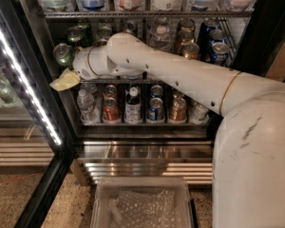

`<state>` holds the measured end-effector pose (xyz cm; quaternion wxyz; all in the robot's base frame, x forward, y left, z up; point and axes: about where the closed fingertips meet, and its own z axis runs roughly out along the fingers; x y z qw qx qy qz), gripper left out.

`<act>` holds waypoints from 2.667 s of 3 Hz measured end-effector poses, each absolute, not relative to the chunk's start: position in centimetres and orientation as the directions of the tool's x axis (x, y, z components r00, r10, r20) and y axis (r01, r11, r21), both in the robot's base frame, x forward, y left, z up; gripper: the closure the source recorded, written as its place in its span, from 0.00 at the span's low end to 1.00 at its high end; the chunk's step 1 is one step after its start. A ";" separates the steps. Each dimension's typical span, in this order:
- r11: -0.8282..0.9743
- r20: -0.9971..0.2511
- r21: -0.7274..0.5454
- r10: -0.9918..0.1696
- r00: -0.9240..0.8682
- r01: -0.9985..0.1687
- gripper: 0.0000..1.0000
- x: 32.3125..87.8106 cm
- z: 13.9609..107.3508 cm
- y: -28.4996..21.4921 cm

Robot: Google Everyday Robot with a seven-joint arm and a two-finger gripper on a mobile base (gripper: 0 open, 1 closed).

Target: Pick green can from middle shelf of fridge

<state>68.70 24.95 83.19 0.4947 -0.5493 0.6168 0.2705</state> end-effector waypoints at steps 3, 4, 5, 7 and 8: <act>0.250 -0.907 -0.210 -0.410 0.093 -0.945 0.82 68.7 83.2 25.0; 0.250 -0.907 -0.210 -0.410 0.093 -0.945 1.00 68.7 83.2 25.0; 0.225 -0.902 -0.230 -0.414 0.121 -0.947 1.00 68.4 83.5 25.6; 0.244 -0.875 -0.404 -0.385 0.295 -0.882 1.00 66.9 86.9 24.4; 0.271 -0.864 -0.439 -0.389 0.319 -0.857 1.00 65.9 87.8 21.9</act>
Offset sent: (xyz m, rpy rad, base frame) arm 0.0000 0.0001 0.0001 0.0001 -0.0002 0.0002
